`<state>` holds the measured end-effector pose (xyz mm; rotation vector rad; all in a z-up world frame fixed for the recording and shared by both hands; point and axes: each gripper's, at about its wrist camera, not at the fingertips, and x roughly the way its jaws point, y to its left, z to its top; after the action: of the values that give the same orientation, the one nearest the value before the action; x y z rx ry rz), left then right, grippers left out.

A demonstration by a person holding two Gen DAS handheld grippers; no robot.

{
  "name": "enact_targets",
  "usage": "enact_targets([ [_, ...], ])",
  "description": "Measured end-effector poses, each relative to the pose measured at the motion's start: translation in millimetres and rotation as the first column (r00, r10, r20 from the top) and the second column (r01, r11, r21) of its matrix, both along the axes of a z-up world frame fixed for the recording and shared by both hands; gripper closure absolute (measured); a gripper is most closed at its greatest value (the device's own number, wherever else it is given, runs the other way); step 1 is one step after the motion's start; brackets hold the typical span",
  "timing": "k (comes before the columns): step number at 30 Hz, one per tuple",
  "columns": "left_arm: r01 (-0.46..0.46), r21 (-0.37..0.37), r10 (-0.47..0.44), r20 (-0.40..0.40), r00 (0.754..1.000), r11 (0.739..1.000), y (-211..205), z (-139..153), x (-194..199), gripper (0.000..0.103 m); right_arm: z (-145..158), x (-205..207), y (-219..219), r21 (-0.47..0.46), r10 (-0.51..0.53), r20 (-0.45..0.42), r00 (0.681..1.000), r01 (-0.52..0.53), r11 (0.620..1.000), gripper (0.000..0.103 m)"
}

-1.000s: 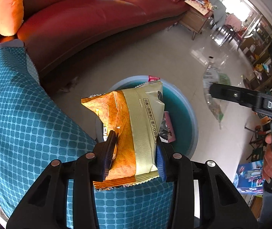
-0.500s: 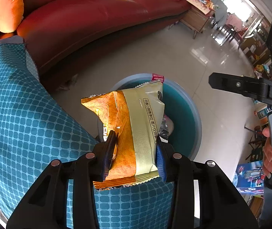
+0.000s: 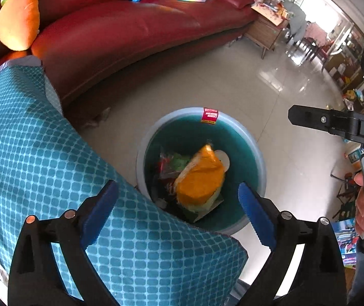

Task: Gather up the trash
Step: 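Open the right tool to drop the packet while the left tool drops the snack bag, then move both open tools back over the table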

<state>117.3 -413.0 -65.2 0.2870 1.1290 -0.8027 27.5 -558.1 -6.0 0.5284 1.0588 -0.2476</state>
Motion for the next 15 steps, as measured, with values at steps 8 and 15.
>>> enact_targets([
  [8, -0.038, 0.003, 0.038, 0.013, 0.999, 0.999, 39, 14, -7, 0.007, 9, 1, 19, -0.007, 0.028, -0.002, 1.0, -0.028, 1.0, 0.019],
  [15, -0.091, -0.007, 0.091, 0.036, 0.995, 0.996, 77, 32, -17, 0.006, 14, 1, 45, -0.01, 0.058, -0.006, 0.998, -0.058, 0.998, 0.019],
])
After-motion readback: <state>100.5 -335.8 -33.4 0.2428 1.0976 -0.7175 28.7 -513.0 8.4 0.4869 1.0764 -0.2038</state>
